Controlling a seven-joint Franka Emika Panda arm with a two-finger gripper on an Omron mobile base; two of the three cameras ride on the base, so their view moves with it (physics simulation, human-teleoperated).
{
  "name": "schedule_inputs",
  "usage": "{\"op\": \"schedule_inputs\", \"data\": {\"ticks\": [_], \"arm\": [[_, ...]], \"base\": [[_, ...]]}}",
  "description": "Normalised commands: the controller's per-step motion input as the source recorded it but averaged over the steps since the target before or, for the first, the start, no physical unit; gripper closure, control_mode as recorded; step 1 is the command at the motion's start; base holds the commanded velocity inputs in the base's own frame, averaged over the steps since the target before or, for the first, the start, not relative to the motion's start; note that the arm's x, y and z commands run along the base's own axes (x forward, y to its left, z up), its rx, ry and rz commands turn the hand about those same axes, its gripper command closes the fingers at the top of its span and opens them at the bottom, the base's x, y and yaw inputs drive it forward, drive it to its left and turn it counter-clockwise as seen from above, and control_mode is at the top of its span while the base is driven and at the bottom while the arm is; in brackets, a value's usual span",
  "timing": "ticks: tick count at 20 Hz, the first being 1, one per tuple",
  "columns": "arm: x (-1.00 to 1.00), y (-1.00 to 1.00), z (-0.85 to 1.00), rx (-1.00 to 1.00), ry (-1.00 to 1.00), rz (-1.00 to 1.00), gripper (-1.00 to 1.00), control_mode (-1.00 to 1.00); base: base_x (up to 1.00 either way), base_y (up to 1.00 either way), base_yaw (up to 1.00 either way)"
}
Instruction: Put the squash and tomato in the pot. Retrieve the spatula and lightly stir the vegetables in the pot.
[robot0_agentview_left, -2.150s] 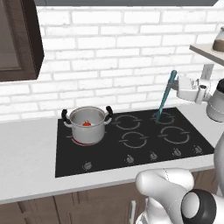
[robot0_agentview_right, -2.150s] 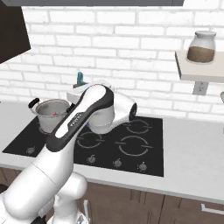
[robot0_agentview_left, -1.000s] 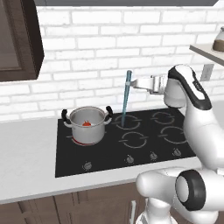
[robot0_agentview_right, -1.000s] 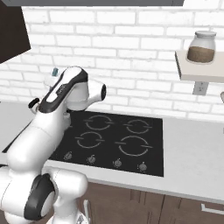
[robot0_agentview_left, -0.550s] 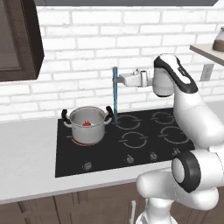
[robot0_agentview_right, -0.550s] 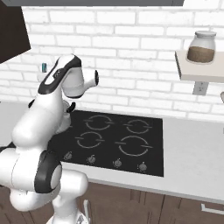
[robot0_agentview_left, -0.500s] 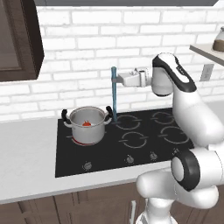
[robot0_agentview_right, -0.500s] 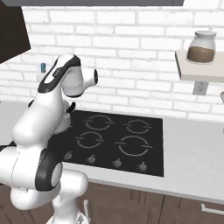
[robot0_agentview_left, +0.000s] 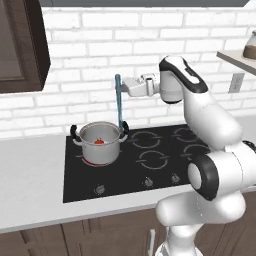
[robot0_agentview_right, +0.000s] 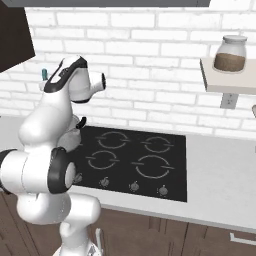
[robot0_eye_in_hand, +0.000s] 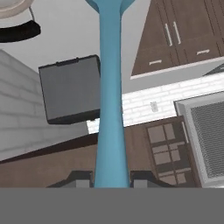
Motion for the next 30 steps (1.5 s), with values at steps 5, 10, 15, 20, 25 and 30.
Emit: {"op": "schedule_inputs", "data": {"ticks": [5, 10, 15, 20, 25, 30], "arm": [[0.34, 0.34, -0.21, 0.00, 0.00, 0.02, 1.00, -1.00], [0.35, 0.34, -0.40, 0.00, 0.00, 0.00, 1.00, -1.00], [0.42, 0.31, -0.33, 0.00, 0.00, 0.00, 1.00, -1.00], [0.34, 0.05, -0.29, 0.00, 0.00, 0.03, 1.00, -1.00], [0.31, 0.13, -0.31, 0.00, 0.00, 0.03, 1.00, -1.00], [0.25, 0.20, -0.39, 0.00, -0.02, 0.03, 1.00, -1.00]], "base": [[0.00, 0.00, 0.00], [0.00, 0.00, 0.00], [0.00, 0.00, 0.00], [0.00, 0.00, 0.00], [0.00, 0.00, 0.00], [0.00, 0.00, 0.00]]}}
